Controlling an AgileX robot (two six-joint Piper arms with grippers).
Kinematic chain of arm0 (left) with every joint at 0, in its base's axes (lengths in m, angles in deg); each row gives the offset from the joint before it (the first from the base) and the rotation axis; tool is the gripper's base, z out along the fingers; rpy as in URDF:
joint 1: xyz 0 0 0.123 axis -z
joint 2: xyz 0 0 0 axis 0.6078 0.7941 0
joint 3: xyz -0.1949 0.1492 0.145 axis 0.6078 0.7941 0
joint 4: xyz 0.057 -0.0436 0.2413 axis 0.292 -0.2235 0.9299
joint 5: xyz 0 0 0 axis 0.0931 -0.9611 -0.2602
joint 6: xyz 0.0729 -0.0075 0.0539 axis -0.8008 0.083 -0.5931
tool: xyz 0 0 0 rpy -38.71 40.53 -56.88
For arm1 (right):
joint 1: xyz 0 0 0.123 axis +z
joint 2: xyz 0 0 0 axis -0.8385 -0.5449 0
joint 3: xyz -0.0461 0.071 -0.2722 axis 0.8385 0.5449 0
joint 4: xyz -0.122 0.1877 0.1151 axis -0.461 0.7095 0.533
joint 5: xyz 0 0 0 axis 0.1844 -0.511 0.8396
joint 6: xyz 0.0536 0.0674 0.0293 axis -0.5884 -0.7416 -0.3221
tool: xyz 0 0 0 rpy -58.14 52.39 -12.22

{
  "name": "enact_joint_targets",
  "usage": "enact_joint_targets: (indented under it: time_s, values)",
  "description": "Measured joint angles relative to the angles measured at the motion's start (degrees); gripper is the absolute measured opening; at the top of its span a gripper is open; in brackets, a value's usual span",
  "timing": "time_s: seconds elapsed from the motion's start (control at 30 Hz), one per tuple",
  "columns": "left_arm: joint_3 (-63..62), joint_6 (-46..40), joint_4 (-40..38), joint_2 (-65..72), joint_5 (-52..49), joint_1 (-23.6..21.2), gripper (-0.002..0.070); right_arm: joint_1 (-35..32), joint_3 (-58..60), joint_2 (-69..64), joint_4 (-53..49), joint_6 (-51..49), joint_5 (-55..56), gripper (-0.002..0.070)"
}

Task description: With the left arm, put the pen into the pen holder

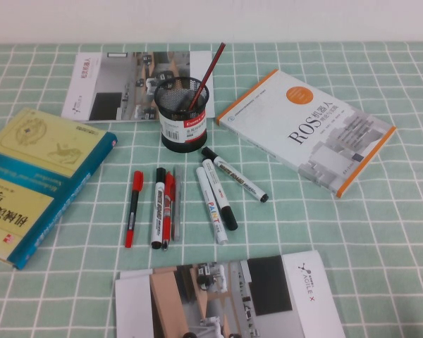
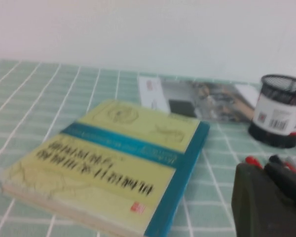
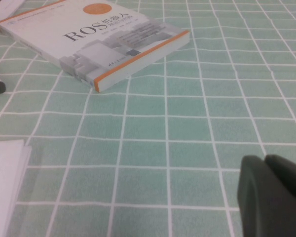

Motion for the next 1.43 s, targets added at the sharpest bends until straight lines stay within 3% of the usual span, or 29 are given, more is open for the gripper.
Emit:
enact_joint_targets:
  time_s: [0.2,0.43,1.43]
  values:
    - [0.9,0.1,-0.8,-0.1,-2.5,-0.2,0.0000,0.0,0.0,0.0,0.0,0.0,0.0,-0.0020]
    - [0.9,0.0,-1.2,-0.1,-12.9,-0.2,0.0000,0.0,0.0,0.0,0.0,0.0,0.0,-0.0020]
    - [0.7,-3.2,-1.2,-0.1,-13.9,-0.2,0.0000,0.0,0.0,0.0,0.0,0.0,0.0,-0.0020]
